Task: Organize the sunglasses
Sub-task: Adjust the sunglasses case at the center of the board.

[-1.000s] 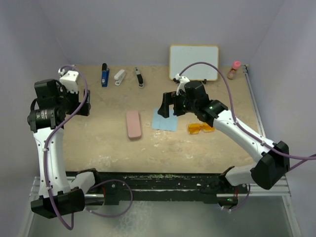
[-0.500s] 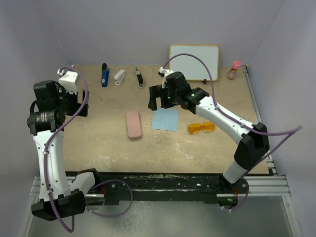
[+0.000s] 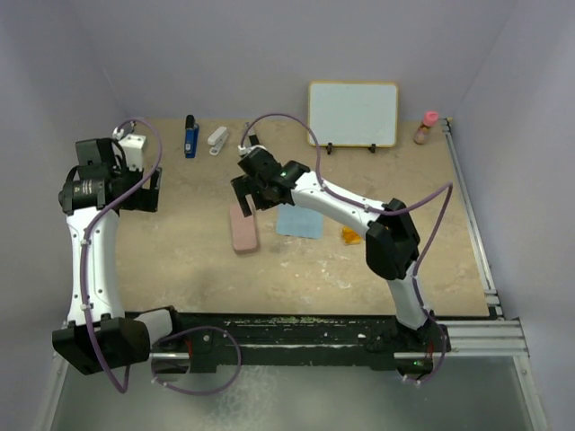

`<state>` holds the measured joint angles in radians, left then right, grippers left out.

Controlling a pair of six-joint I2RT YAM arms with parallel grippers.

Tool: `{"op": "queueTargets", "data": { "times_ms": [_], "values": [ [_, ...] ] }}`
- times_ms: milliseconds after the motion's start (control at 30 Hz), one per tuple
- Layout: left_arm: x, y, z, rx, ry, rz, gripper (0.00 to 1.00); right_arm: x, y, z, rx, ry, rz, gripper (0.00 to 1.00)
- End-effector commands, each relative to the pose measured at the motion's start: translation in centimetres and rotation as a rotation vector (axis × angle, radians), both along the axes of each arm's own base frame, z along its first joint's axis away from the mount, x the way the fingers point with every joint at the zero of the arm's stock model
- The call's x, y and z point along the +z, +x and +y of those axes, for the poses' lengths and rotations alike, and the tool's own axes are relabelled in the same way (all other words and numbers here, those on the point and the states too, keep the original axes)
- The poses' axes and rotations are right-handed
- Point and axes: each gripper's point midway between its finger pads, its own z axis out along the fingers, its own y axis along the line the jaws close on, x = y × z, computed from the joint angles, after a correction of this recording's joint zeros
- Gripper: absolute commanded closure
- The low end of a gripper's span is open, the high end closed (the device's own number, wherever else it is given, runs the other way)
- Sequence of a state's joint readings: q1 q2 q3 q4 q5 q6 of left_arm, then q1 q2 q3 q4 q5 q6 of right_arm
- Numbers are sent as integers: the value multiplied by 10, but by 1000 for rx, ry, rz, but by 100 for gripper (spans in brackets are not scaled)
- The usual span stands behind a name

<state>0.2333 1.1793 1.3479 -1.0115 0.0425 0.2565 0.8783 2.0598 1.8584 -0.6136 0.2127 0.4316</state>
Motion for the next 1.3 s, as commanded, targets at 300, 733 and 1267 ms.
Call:
{"op": "queueTargets", "data": {
  "times_ms": [300,733,1267],
  "values": [
    [-3,-5,8,19,48,-12,2,-19,-17,49,47,-62,-11,0],
    [0,-19,8,16,69,-19,2,-42,-23,54,24,-53,39,0],
    [13,-36,-5,-20,36,-27,2,-63,-89,90,110,144,183,3]
  ]
}}
